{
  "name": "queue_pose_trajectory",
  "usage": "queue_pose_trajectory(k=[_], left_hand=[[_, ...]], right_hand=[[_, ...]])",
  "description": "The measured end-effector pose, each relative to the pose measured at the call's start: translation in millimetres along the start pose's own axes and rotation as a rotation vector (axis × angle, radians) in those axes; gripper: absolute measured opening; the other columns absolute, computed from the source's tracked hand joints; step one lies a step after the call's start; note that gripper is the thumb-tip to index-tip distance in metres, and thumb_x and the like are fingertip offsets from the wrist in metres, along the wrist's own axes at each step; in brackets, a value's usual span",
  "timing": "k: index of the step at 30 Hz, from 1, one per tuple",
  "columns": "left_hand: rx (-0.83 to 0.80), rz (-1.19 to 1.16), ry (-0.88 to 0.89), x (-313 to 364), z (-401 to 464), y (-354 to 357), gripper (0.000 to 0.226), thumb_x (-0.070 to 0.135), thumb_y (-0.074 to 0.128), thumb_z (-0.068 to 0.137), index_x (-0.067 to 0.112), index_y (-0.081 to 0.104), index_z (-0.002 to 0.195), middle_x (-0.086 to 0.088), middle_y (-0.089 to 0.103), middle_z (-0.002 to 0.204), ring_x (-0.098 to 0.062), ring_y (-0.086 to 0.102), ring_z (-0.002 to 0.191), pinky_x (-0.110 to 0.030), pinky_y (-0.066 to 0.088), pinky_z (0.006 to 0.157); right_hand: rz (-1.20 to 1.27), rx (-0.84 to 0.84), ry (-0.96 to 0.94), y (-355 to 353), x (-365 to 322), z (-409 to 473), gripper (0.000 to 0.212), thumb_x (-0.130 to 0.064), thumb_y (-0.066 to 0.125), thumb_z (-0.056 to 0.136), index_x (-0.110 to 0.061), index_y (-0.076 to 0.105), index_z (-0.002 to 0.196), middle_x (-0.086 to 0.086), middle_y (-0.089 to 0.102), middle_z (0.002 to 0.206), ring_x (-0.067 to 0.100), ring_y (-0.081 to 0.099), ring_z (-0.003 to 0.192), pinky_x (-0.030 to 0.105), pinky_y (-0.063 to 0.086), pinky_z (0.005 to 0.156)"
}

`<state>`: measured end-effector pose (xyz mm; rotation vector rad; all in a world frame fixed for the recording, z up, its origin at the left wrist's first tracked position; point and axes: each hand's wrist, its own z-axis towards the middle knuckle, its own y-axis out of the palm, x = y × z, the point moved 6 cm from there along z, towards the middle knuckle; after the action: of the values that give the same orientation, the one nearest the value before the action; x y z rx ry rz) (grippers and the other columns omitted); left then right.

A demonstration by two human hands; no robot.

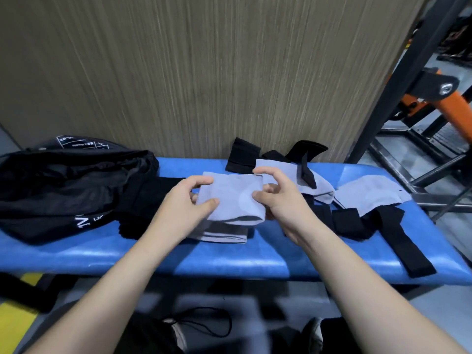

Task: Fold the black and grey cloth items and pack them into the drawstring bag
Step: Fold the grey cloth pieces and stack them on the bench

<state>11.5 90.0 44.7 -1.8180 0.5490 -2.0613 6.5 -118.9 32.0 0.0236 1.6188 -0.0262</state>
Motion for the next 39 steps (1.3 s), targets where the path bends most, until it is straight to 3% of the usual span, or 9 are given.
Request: queue_pose_trajectory(k=[5,12,18,21,24,27,32,35,39], left_hand=[[-0.003,0.392,0.08,-5,-3,-4,0.047,0.023,0.068,0.087,0.022,0.055,0.132,0.008,0.05,0.13,-0.011,0.051,0.117,-0.019,0.034,0.092],[-0.016,0.753,0.139,-16,0,2,0.045,0.043,0.055,0.092,0.031,0.052,0.136,0.011,0.045,0.128,-0.017,0.04,0.119,-0.032,0.026,0.104],[0.034,0.757,0.241,-10,-2,4,0.051,0.046,0.057,0.092,0.026,0.049,0.139,0.002,0.031,0.15,-0.02,0.024,0.139,-0.036,0.016,0.115],[0.034,0.759,0.357,2,-3,11,0.057,0.044,0.05,0.097,0.024,0.037,0.149,0.007,0.022,0.161,-0.014,0.008,0.151,-0.038,0.002,0.123],[-0.045,0.916,0.352,-3,-1,24,0.058,0.047,0.033,0.102,0.025,0.024,0.156,0.01,0.011,0.165,-0.011,-0.004,0.152,-0.04,-0.01,0.121],[-0.175,1.071,0.238,-24,3,29,0.064,0.056,0.017,0.102,0.028,0.005,0.158,0.009,-0.003,0.166,-0.014,-0.014,0.152,-0.046,-0.014,0.119],[-0.251,1.163,0.158,-37,5,30,0.068,0.062,0.009,0.099,0.031,-0.007,0.157,0.006,-0.012,0.165,-0.016,-0.02,0.15,-0.05,-0.014,0.119],[-0.219,1.126,0.169,-32,5,29,0.067,0.063,0.013,0.098,0.033,0.004,0.157,0.007,-0.001,0.166,-0.015,-0.014,0.152,-0.049,-0.013,0.119],[-0.079,0.886,0.215,-15,13,26,0.054,0.063,0.033,0.095,0.038,0.046,0.141,0.008,0.035,0.155,-0.015,0.012,0.15,-0.044,-0.009,0.118]], right_hand=[[-0.164,-0.028,0.011,21,16,13,0.032,0.002,0.06,0.089,-0.024,0.065,0.106,0.011,0.048,0.087,0.021,0.048,0.069,0.027,0.043,0.053],[-0.815,-0.015,-0.104,30,25,15,0.031,-0.017,0.061,0.091,-0.024,0.057,0.121,0.002,0.054,0.103,0.018,0.054,0.095,0.027,0.04,0.079],[-0.977,0.083,-0.25,26,17,6,0.029,-0.034,0.057,0.094,-0.024,0.055,0.121,-0.004,0.046,0.118,0.019,0.053,0.102,0.037,0.046,0.089],[-1.073,0.038,-0.352,32,12,3,0.046,-0.044,0.054,0.095,-0.024,0.05,0.136,-0.003,0.042,0.141,0.019,0.039,0.132,0.039,0.032,0.109],[-1.161,-0.119,-0.293,43,22,1,0.061,-0.051,0.045,0.098,-0.025,0.032,0.152,0.0,0.019,0.163,0.016,0.012,0.151,0.04,0.013,0.119],[-1.284,-0.277,-0.21,51,45,1,0.072,-0.059,0.034,0.1,-0.025,0.01,0.159,-0.003,-0.004,0.168,0.013,-0.01,0.153,0.045,0.001,0.123],[-1.312,-0.349,-0.163,50,61,4,0.075,-0.064,0.025,0.099,-0.028,-0.002,0.159,-0.006,-0.014,0.166,0.011,-0.019,0.151,0.048,-0.006,0.123],[-1.245,-0.321,-0.208,47,55,3,0.072,-0.061,0.032,0.1,-0.028,0.009,0.159,-0.004,-0.002,0.168,0.012,-0.008,0.153,0.047,-0.001,0.124],[-1.157,-0.076,-0.44,27,23,0,0.042,-0.047,0.049,0.097,-0.024,0.054,0.133,-0.003,0.054,0.133,0.02,0.047,0.126,0.039,0.031,0.107]])
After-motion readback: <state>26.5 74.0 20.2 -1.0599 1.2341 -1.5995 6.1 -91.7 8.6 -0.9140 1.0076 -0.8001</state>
